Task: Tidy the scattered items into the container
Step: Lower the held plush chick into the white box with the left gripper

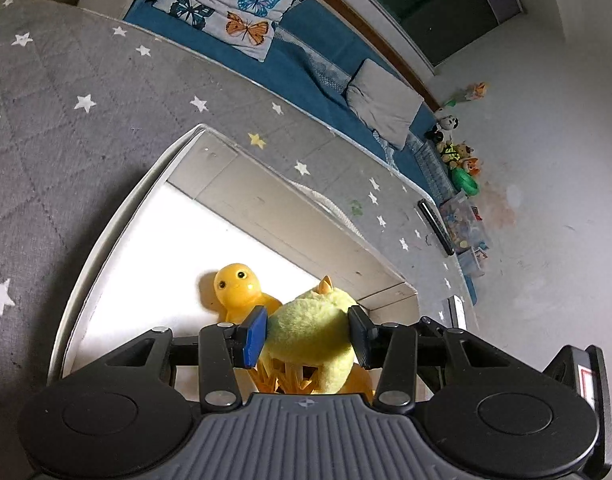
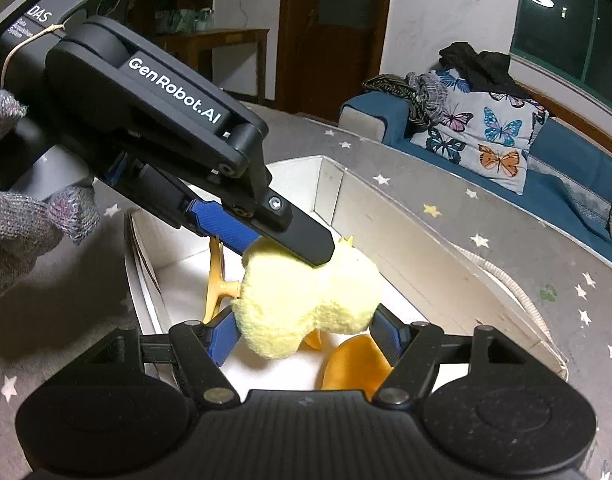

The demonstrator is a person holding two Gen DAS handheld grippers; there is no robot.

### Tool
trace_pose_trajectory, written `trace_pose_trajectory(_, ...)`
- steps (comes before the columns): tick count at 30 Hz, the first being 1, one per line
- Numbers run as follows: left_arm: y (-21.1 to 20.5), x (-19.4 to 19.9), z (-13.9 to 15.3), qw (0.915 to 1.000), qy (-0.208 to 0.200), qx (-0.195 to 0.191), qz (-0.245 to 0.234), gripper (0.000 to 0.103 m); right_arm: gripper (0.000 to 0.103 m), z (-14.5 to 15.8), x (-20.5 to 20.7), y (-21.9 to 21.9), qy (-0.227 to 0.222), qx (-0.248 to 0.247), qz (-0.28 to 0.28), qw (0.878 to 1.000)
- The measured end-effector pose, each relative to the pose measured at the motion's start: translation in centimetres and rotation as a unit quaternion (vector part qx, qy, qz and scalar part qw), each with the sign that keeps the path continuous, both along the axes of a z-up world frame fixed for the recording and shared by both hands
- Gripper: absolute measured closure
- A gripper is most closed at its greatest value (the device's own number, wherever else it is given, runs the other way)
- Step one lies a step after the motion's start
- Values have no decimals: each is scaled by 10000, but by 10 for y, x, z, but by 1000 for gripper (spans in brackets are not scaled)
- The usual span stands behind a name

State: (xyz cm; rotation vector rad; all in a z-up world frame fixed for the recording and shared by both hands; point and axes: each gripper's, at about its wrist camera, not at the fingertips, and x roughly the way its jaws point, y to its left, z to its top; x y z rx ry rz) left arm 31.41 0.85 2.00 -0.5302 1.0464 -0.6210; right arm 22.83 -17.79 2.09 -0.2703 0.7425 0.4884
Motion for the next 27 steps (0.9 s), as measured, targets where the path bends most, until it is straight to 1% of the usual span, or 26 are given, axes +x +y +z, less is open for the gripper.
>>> trace_pose_trajectory(5,3,0,-7,9999,75,-92,56,56,31,-5,4,4,86,-110,81,9999)
trace_pose_trajectory(9,4,-2,-8,9999,70,-86,55,56,31,-5,2,6,104,-217,129,9996)
trace_pose_trajectory(13,4,-4,-9,9999,74,-105,58,56,26,-4,0,6,104,-280,169,9994)
trace_pose_trajectory(18,5,-6,-10,9999,71,-133,74,56,25,-2,-4,3,89,-340,181,9992)
trace_pose_trajectory(27,9,-5,-12,9997,94,-188,127,57,25,4,-12,-7,46,-221,159,9996)
